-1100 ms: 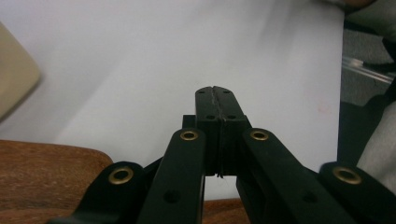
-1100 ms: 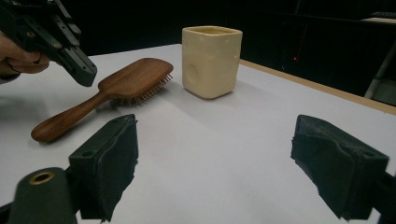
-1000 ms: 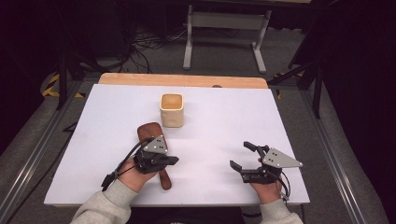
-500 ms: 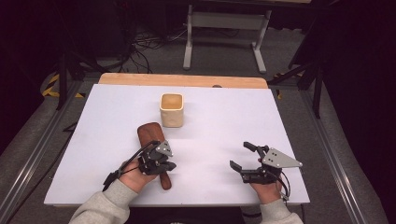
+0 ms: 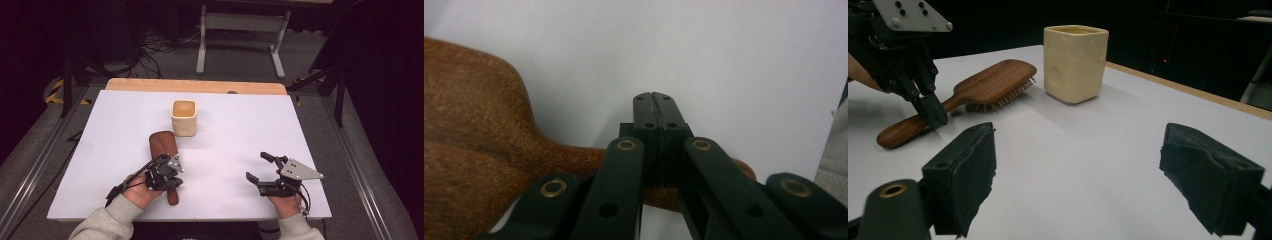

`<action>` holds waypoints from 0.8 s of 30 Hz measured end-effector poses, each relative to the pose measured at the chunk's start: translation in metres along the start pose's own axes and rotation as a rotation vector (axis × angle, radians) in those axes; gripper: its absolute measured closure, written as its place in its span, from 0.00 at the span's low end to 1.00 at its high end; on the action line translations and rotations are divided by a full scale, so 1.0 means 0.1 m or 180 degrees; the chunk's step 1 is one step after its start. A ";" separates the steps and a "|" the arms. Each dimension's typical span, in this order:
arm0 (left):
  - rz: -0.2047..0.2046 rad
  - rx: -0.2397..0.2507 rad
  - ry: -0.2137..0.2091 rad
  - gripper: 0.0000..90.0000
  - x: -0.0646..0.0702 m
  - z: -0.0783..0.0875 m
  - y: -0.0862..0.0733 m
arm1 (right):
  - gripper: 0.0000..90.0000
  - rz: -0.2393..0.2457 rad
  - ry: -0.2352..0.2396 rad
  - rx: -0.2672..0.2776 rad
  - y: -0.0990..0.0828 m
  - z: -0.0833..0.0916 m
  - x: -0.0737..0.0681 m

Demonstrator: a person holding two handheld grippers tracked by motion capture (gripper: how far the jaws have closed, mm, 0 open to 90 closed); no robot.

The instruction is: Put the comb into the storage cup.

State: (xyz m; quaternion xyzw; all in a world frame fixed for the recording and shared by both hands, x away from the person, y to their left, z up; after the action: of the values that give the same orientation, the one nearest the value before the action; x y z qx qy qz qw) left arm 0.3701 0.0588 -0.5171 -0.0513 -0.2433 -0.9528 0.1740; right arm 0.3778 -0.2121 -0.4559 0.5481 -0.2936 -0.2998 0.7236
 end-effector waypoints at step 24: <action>0.0229 -0.0103 0.0141 1.00 -0.18 0.17 -0.38 | 0.17 -0.0028 0.0001 -0.0017 -0.01 -0.01 0.00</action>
State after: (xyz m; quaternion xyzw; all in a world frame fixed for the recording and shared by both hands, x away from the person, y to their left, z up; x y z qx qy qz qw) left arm 0.3734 0.1037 -0.5220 -0.0418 -0.2219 -0.9507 0.2127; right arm 0.3788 -0.2119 -0.4574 0.5474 -0.2903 -0.3037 0.7238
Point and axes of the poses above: each handheld gripper's, and its own axes: z roughly backward along the jaws, y roughly out of its top, x roughly to its right, the point moved 9 cm from there along -z, roughly forward along the jaws, and after that the axes turned 9 degrees about -y, right-handed, at the moved point
